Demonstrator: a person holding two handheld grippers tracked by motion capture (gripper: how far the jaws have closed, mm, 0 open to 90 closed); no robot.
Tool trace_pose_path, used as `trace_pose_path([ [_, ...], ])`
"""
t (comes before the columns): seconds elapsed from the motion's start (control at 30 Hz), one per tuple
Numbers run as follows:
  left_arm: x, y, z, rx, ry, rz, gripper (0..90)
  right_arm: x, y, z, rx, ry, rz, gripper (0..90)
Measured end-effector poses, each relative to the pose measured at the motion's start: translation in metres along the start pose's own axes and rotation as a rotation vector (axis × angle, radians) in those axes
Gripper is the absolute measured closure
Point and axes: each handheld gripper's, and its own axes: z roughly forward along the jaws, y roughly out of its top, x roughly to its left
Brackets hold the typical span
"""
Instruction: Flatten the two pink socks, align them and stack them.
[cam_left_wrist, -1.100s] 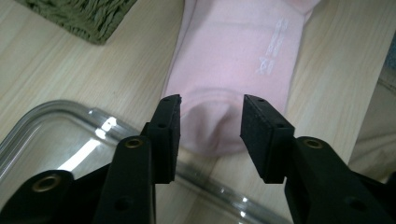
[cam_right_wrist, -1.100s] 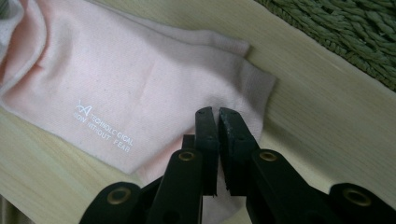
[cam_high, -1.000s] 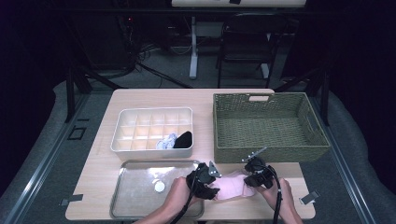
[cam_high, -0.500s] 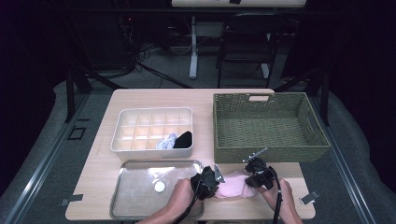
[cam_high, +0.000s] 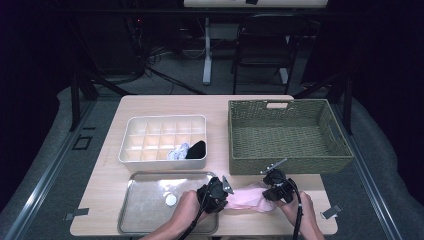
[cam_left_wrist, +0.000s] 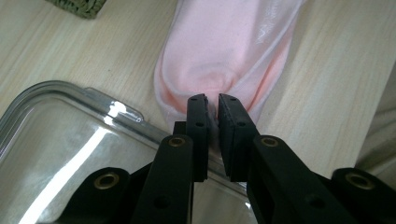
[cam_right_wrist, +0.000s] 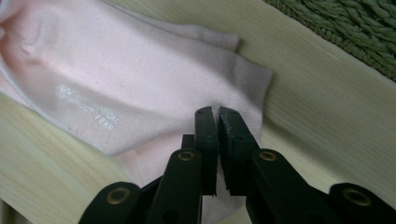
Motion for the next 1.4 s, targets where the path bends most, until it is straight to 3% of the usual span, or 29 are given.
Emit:
trace_pose_path([
  [0.03,0.001,-0.001,-0.002,-0.002,0.004,-0.007,79.9,0.000,0.000,0.000,-0.010,0.020,0.009,85.6],
  [0.07,0.002,-0.001,-0.002,-0.004,0.009,-0.009,78.7,0.000,0.000,-0.001,0.010,0.004,0.000,85.5],
  [0.1,0.002,-0.001,-0.002,-0.004,0.009,-0.009,75.8,0.001,-0.001,0.000,-0.016,0.017,0.017,85.6],
  [0.23,0.004,0.000,-0.005,-0.012,0.016,-0.024,67.1,-0.002,-0.001,-0.002,0.003,0.019,-0.003,86.1],
  [0.3,0.005,0.002,-0.002,-0.001,0.009,-0.028,63.7,-0.001,-0.001,-0.002,-0.016,0.021,0.006,87.0],
  [0.57,0.005,0.005,0.005,-0.002,0.019,-0.029,65.1,0.003,0.000,-0.013,-0.025,-0.004,-0.029,87.4],
  [0.73,0.007,0.007,0.009,-0.003,0.021,-0.033,65.3,0.006,0.000,-0.017,-0.049,-0.023,-0.028,87.6],
  [0.9,0.011,0.007,0.004,-0.027,0.031,-0.059,60.9,0.003,-0.002,-0.017,-0.036,-0.026,-0.025,87.5],
  [1.0,0.020,0.008,-0.005,-0.068,0.028,-0.105,58.7,0.001,-0.002,-0.016,-0.041,-0.019,-0.020,87.4],
  [1.1,0.022,0.009,-0.005,-0.073,0.031,-0.114,54.2,0.000,-0.002,-0.013,-0.029,-0.021,-0.015,87.4],
  [1.23,0.018,0.012,-0.003,-0.071,0.039,-0.098,50.6,0.000,-0.003,-0.013,-0.035,-0.011,-0.007,87.5],
  [1.4,0.006,0.018,-0.008,-0.094,0.008,-0.057,50.7,0.004,-0.001,-0.020,-0.056,-0.021,-0.024,87.6],
])
